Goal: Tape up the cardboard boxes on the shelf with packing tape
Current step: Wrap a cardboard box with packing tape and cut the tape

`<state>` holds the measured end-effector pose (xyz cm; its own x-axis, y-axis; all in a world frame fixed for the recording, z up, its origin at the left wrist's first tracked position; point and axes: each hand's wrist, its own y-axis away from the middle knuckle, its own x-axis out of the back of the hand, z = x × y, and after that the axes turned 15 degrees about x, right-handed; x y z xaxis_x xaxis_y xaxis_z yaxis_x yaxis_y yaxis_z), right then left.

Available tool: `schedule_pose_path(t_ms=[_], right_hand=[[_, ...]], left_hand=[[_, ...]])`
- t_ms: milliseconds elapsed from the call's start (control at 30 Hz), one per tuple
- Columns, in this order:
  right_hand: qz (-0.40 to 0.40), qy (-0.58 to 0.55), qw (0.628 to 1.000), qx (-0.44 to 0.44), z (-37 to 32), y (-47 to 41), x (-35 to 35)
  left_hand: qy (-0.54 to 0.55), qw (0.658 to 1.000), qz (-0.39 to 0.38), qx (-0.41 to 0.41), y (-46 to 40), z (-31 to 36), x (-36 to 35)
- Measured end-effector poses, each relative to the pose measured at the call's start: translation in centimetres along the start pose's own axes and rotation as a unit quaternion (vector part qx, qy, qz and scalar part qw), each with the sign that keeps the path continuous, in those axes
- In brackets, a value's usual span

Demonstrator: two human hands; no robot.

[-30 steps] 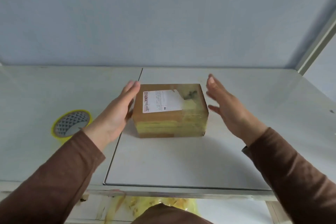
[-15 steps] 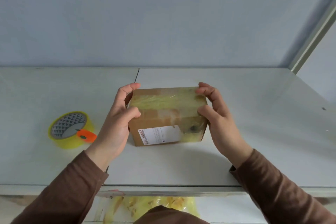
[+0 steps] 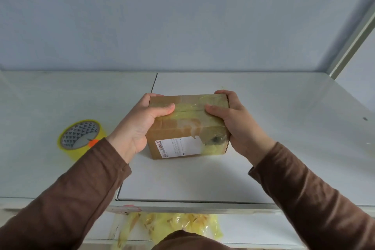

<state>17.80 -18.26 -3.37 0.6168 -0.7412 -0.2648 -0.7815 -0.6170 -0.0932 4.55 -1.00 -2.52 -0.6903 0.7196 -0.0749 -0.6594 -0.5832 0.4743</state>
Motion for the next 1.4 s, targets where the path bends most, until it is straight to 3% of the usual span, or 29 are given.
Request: schedule_pose_path(t_ms=[200, 333, 467, 633, 733, 833, 900, 1067, 1133, 1200, 1233, 1267, 1333, 1400], right_hand=[[-0.034, 0.004, 0.999, 0.038, -0.5, 1.3, 0.3], [-0.069, 0.034, 0.989, 0.125, -1.2, 1.6, 1.0], [-0.114, 0.188, 0.945, 0.240, -0.2, 2.1, 1.9], [-0.192, 0.255, 0.919, 0.230, 0.1, 2.3, 3.5], [-0.218, 0.361, 0.872, 0.249, -1.0, 1.4, 3.8], [-0.310, 0.509, 0.760, 0.259, -1.4, 0.6, 3.3], [-0.333, 0.576, 0.704, 0.248, -1.0, 0.4, 2.8], [-0.317, 0.619, 0.673, 0.251, -0.3, 0.2, 2.1], [-0.315, 0.585, 0.711, 0.233, -0.1, 0.3, 2.2], [-0.284, 0.428, 0.840, 0.176, -0.3, 0.6, 2.5], [-0.235, 0.317, 0.908, 0.138, -0.5, 0.7, 2.8], [-0.177, 0.234, 0.951, 0.102, -0.8, 0.6, 3.1], [-0.107, 0.204, 0.972, 0.038, -1.0, 0.1, 3.8], [-0.118, 0.221, 0.968, -0.003, -0.9, -0.2, 4.2]], left_hand=[[-0.002, 0.999, -0.044, -0.029, 1.3, -0.2, 0.4], [0.013, 0.989, -0.085, -0.123, 1.9, 0.1, 0.7], [-0.135, 0.953, -0.073, -0.260, 2.2, -1.6, 0.7], [-0.222, 0.943, -0.058, -0.242, 2.1, -2.7, 1.7], [-0.332, 0.909, 0.005, -0.251, 1.7, -1.2, 1.6], [-0.526, 0.812, 0.020, -0.252, 1.2, 0.1, 1.0], [-0.595, 0.769, 0.020, -0.233, 1.0, 0.1, 0.2], [-0.599, 0.767, 0.035, -0.226, -0.2, -0.9, -0.1], [-0.540, 0.805, 0.035, -0.241, -0.5, -1.4, 0.1], [-0.353, 0.909, 0.012, -0.220, -0.4, -2.0, 0.1], [-0.231, 0.956, -0.001, -0.181, -0.3, -2.0, 0.2], [-0.114, 0.986, -0.011, -0.123, -0.5, -1.9, 0.5], [0.020, 0.999, -0.040, 0.004, -0.9, -1.6, 1.3], [0.021, 0.993, -0.098, 0.060, -0.7, -1.5, 1.4]])
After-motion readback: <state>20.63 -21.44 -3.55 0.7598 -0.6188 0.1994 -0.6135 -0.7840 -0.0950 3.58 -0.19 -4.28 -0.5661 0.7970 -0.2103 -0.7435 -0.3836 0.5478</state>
